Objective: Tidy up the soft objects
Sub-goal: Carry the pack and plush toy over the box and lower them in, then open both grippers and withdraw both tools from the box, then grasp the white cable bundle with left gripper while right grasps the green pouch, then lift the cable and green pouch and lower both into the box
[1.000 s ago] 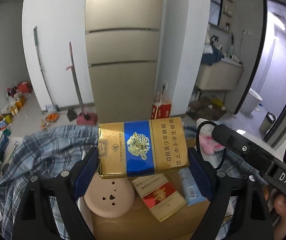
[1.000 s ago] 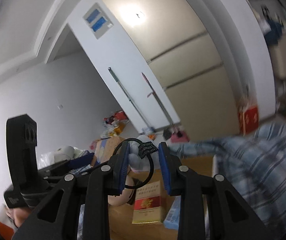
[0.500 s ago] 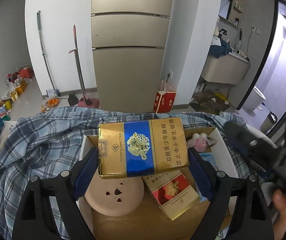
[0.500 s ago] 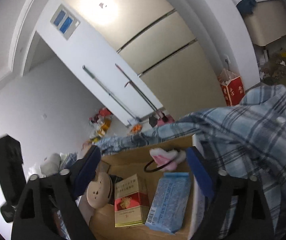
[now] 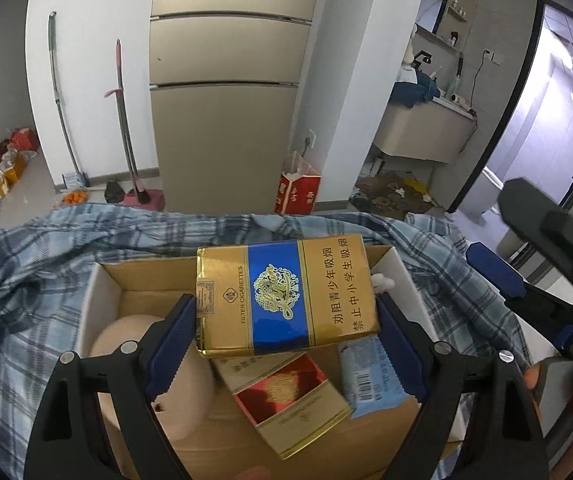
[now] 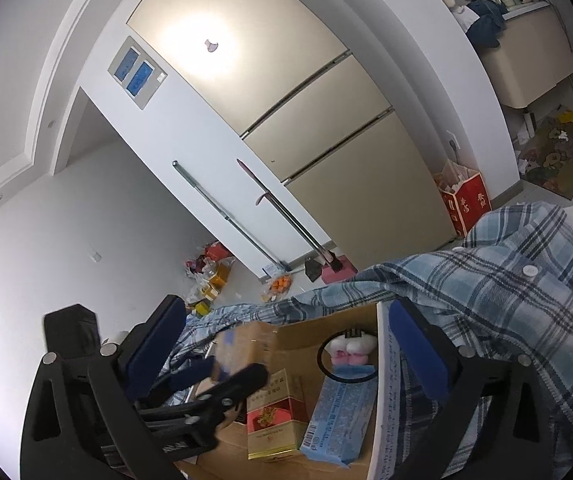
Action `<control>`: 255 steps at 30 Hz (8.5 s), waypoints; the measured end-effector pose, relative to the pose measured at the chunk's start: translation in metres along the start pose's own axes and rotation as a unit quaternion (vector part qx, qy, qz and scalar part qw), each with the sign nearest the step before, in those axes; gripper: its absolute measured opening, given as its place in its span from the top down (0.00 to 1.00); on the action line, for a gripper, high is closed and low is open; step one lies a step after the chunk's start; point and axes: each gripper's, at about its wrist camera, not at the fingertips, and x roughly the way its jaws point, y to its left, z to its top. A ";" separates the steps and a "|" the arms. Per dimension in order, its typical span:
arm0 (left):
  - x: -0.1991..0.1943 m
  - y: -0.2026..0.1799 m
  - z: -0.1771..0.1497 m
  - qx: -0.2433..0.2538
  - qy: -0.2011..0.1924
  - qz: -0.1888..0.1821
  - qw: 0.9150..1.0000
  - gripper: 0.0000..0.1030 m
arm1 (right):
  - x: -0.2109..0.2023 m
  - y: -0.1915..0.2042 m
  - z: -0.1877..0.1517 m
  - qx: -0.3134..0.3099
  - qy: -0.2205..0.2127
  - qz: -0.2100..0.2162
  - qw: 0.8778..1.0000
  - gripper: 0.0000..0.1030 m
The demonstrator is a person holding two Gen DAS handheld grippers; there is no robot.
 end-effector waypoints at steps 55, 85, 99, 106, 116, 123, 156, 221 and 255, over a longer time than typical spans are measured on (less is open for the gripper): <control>-0.329 -0.011 -0.002 0.048 -0.253 0.059 0.965 0.00 | -0.182 0.237 -0.001 -0.281 -0.174 0.024 0.943 0.00; -0.228 0.043 -0.110 0.040 -0.102 0.031 0.993 0.00 | -0.125 0.113 -0.121 -0.237 -0.031 -0.034 0.970 0.00; -0.140 0.021 -0.165 0.113 0.070 0.003 0.991 0.00 | -0.109 0.088 -0.123 -0.183 0.013 -0.044 0.982 0.00; -0.118 0.040 -0.168 0.067 0.113 -0.001 0.991 0.00 | -0.106 0.095 -0.128 -0.200 0.022 -0.044 0.979 0.00; -0.116 0.046 -0.171 0.067 0.126 -0.014 0.990 0.07 | -0.101 0.099 -0.133 -0.212 0.036 -0.044 0.976 0.00; -0.112 0.047 -0.170 0.064 0.131 -0.027 0.989 0.24 | -0.101 0.096 -0.132 -0.205 0.040 -0.045 0.977 0.00; -0.157 0.064 -0.151 0.033 0.025 -0.008 0.999 0.44 | -0.056 0.081 -0.148 -0.225 0.178 -0.077 0.955 0.00; -0.154 0.072 -0.151 0.006 0.029 -0.036 0.999 0.44 | -0.019 0.065 -0.178 -0.342 0.328 -0.115 0.873 0.06; -0.310 0.030 -0.054 0.030 -0.196 0.018 0.980 0.44 | -0.166 0.234 -0.048 -0.342 -0.078 0.015 0.936 0.06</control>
